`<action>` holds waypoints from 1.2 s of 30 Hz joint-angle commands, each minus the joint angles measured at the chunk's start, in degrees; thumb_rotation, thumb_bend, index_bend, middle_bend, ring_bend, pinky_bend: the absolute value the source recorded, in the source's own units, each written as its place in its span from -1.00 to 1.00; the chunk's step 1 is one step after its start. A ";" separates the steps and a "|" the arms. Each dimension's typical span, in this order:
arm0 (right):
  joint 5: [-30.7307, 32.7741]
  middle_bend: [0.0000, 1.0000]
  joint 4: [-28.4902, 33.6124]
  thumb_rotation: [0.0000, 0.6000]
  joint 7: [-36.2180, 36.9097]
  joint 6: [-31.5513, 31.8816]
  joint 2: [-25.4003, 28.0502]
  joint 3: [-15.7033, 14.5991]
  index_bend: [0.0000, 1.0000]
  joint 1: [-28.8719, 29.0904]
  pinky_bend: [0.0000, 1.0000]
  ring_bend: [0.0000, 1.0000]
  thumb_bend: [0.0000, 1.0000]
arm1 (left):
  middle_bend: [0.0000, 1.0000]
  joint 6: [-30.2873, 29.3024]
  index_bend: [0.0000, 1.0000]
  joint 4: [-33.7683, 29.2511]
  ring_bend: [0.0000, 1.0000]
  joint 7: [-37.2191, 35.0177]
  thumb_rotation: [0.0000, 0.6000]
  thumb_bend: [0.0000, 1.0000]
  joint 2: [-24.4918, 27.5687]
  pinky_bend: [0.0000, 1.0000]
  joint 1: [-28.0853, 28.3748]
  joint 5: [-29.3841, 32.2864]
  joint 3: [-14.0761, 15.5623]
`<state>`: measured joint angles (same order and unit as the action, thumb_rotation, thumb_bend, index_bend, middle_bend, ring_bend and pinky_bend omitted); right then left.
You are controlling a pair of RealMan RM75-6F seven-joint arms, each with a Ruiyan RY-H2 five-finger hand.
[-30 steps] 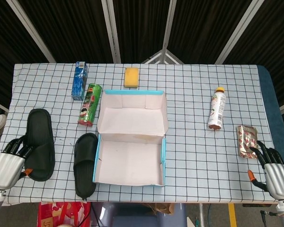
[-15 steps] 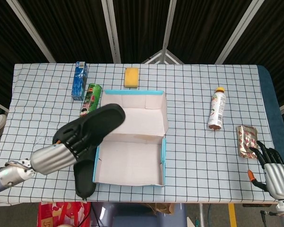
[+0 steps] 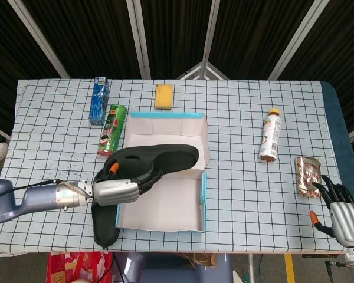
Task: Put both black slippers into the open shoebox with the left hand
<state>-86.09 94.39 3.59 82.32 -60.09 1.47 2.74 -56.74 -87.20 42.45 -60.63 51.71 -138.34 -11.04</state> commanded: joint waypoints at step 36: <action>0.19 -0.90 -0.74 1.00 1.31 0.08 0.11 0.13 -0.66 0.05 -0.78 -0.74 -0.20 | -0.01 -3.80 -0.10 21.42 -0.70 -1.10 1.00 -0.49 -20.00 -0.50 9.22 0.42 11.91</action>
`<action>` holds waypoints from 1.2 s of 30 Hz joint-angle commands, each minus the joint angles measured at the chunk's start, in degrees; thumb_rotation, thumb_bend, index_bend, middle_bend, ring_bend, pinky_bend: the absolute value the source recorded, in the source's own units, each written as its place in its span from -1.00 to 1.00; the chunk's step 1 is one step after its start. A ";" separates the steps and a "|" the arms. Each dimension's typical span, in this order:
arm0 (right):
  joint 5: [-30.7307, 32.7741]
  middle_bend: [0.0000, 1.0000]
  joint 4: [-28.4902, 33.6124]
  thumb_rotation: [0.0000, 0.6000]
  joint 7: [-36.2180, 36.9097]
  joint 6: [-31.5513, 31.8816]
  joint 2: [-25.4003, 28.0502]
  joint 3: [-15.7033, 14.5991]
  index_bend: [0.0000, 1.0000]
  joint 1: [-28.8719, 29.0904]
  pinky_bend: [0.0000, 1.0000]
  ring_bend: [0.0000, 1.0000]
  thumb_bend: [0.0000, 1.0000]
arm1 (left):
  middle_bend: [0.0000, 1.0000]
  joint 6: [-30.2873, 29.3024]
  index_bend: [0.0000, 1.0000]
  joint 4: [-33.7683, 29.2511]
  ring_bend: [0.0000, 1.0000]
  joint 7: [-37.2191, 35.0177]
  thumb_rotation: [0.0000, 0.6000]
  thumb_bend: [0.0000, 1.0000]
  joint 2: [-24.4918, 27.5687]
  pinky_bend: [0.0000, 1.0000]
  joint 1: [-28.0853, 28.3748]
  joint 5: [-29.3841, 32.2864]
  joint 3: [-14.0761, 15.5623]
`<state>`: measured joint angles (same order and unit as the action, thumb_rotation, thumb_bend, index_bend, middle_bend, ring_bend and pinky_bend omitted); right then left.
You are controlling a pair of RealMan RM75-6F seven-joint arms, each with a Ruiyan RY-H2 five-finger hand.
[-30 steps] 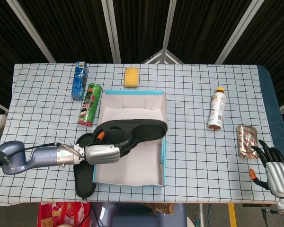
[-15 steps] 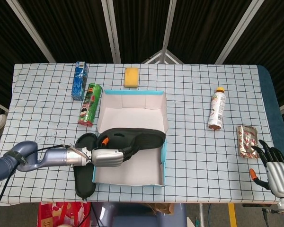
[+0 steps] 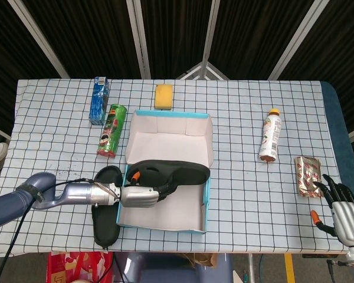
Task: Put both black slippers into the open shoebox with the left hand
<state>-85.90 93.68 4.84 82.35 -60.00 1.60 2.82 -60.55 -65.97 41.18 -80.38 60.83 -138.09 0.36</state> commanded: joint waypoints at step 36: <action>0.47 -0.90 0.16 1.00 -0.44 -0.09 0.00 0.11 -0.66 -0.03 -0.78 -0.74 -0.20 | -0.06 1.95 -0.15 6.89 -0.72 -10.84 1.00 -0.49 -6.58 -0.45 2.06 6.95 9.97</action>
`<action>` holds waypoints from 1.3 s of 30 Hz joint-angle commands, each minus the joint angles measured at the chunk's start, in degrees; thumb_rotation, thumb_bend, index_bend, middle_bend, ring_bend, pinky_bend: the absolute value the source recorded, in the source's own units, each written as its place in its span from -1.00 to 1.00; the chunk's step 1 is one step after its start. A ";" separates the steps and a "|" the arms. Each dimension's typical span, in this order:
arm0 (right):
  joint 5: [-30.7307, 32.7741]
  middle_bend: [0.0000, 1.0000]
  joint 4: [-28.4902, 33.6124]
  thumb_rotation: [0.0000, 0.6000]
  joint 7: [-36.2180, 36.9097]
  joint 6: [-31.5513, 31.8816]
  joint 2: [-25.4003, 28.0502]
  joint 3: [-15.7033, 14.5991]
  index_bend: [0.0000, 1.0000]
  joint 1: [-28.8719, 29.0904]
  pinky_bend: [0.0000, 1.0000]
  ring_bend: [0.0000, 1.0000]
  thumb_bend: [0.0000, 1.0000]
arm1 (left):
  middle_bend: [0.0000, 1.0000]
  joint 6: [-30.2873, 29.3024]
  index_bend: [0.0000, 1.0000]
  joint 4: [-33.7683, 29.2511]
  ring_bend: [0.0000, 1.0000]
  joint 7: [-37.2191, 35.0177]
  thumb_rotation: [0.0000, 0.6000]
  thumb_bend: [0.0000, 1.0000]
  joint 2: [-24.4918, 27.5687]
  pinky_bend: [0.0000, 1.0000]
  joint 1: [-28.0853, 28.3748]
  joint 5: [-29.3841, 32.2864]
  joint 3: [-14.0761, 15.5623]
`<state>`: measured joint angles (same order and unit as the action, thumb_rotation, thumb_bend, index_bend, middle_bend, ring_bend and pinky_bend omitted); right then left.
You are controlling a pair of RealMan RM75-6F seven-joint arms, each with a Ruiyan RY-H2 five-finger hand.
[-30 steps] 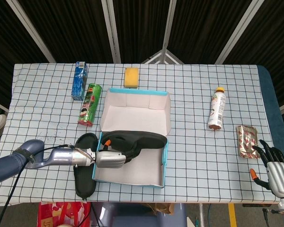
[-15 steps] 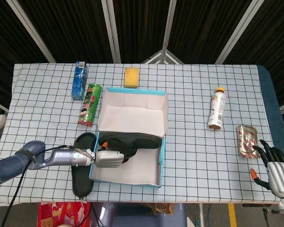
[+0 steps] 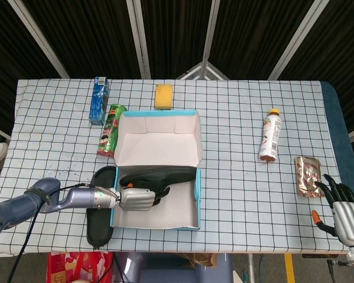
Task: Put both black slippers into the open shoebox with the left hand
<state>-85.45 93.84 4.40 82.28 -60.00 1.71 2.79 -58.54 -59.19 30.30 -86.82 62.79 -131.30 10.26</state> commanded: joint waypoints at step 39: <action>0.01 -0.90 0.07 1.00 0.16 -0.05 0.10 0.05 -0.66 0.04 -0.82 -0.73 -0.20 | -1.00 10.86 -1.00 -23.44 -1.00 22.85 1.00 -0.76 10.10 -0.80 -3.56 10.47 -4.65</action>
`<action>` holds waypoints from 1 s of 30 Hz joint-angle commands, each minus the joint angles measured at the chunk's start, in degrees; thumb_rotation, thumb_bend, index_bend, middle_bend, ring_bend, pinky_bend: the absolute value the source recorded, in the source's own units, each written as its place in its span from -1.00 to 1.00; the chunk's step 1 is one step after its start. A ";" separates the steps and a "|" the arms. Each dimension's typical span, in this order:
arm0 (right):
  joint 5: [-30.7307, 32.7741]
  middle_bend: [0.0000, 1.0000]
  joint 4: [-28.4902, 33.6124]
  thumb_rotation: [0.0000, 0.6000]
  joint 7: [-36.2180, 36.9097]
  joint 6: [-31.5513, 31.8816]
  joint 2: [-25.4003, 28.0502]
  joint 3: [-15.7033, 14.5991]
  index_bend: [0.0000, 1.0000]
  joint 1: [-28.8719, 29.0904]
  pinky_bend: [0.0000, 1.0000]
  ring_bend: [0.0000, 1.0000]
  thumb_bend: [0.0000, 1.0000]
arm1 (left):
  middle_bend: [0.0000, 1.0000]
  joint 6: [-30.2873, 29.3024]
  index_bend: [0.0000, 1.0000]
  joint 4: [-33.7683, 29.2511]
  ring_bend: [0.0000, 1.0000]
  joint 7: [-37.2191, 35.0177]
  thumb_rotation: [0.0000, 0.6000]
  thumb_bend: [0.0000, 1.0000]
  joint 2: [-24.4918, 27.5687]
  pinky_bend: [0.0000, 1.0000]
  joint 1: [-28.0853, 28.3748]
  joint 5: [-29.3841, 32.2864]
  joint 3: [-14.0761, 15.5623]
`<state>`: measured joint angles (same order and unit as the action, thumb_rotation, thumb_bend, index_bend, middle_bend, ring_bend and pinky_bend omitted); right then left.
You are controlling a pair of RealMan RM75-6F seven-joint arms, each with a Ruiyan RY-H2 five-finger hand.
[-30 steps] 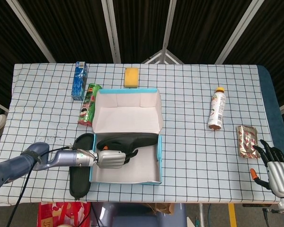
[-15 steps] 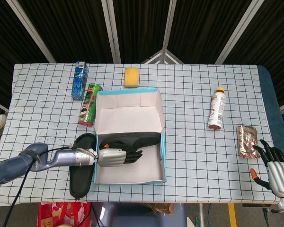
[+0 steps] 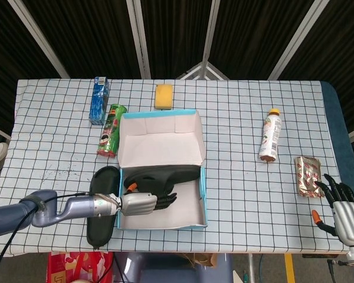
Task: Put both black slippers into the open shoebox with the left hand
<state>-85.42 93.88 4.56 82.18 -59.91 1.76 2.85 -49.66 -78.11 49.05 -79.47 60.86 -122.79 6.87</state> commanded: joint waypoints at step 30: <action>-0.83 -0.90 0.99 1.00 -0.01 1.00 0.50 -0.27 -0.66 -0.55 -0.82 -0.73 -0.20 | -0.74 -33.51 -0.93 -24.48 -1.00 -25.62 0.51 -0.69 13.44 -0.79 -39.80 35.73 -1.36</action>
<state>-86.12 94.76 4.69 83.14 -59.40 1.53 2.28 -83.77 -100.08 35.26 -66.60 25.58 -97.10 5.40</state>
